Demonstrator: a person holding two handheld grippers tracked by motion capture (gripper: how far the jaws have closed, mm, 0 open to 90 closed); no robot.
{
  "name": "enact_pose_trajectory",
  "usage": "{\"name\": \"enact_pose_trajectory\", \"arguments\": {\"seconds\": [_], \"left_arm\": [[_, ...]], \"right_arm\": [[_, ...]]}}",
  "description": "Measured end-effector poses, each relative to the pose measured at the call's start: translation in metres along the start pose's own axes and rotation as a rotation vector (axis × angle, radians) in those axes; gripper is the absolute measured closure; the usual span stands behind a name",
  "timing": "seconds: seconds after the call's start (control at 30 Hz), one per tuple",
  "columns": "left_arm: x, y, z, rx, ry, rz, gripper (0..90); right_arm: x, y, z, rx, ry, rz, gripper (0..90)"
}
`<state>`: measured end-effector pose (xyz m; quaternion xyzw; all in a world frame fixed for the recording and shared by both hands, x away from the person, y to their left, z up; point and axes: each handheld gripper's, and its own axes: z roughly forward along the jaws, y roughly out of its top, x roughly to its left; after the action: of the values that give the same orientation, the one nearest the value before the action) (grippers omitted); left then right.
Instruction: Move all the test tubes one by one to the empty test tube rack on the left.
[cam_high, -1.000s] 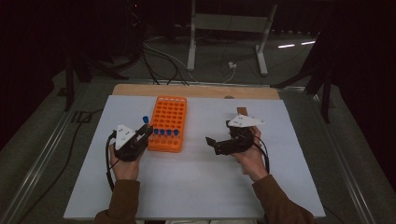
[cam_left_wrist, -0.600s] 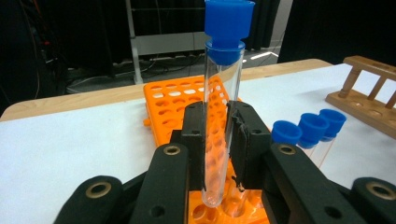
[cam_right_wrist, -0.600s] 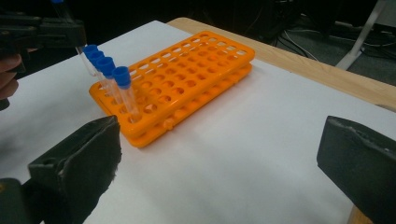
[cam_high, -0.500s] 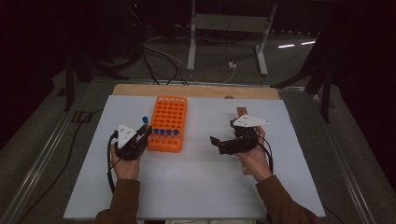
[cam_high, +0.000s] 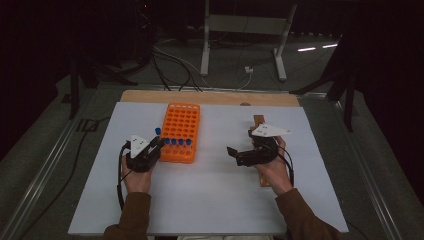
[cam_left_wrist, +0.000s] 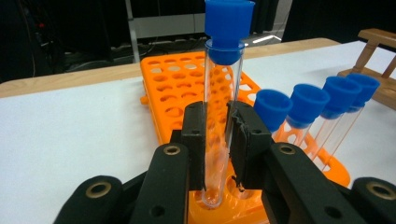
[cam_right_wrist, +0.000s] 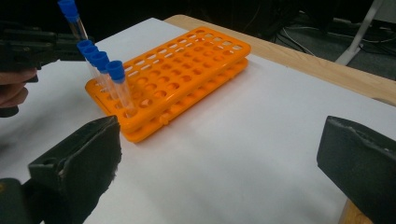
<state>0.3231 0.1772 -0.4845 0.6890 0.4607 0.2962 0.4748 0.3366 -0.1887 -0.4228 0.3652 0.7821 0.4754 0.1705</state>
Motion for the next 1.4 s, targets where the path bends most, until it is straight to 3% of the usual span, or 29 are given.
{"name": "enact_pose_trajectory", "arguments": {"seconds": [0.8, 0.87, 0.93, 1.07, 1.13, 1.3, 1.4], "left_arm": [[0.002, -0.013, 0.007, 0.12, -0.009, 0.039, 78.1], [0.002, -0.012, 0.005, 0.106, 0.0, 0.022, 77.0], [0.004, -0.009, 0.001, 0.069, -0.002, 0.006, 69.8], [0.005, -0.003, -0.007, 0.019, -0.011, 0.007, 71.1], [0.005, -0.003, -0.008, 0.021, -0.014, 0.006, 77.0], [0.004, -0.006, -0.002, 0.072, -0.024, 0.024, 77.9], [0.006, -0.006, -0.002, 0.076, -0.035, 0.006, 77.1]], "right_arm": [[0.0, -0.004, -0.001, 0.008, 0.017, -0.007, 0.2], [0.0, -0.004, -0.001, 0.01, 0.019, -0.007, 0.2], [0.0, -0.004, -0.002, 0.009, 0.019, -0.008, 0.2], [-0.001, -0.005, -0.003, 0.006, 0.017, -0.004, 0.2], [-0.002, -0.005, -0.003, 0.005, 0.017, -0.004, 0.2], [-0.003, -0.006, -0.006, -0.002, 0.01, -0.004, 0.2], [-0.005, -0.007, -0.008, -0.006, 0.004, -0.005, 0.2]]}}
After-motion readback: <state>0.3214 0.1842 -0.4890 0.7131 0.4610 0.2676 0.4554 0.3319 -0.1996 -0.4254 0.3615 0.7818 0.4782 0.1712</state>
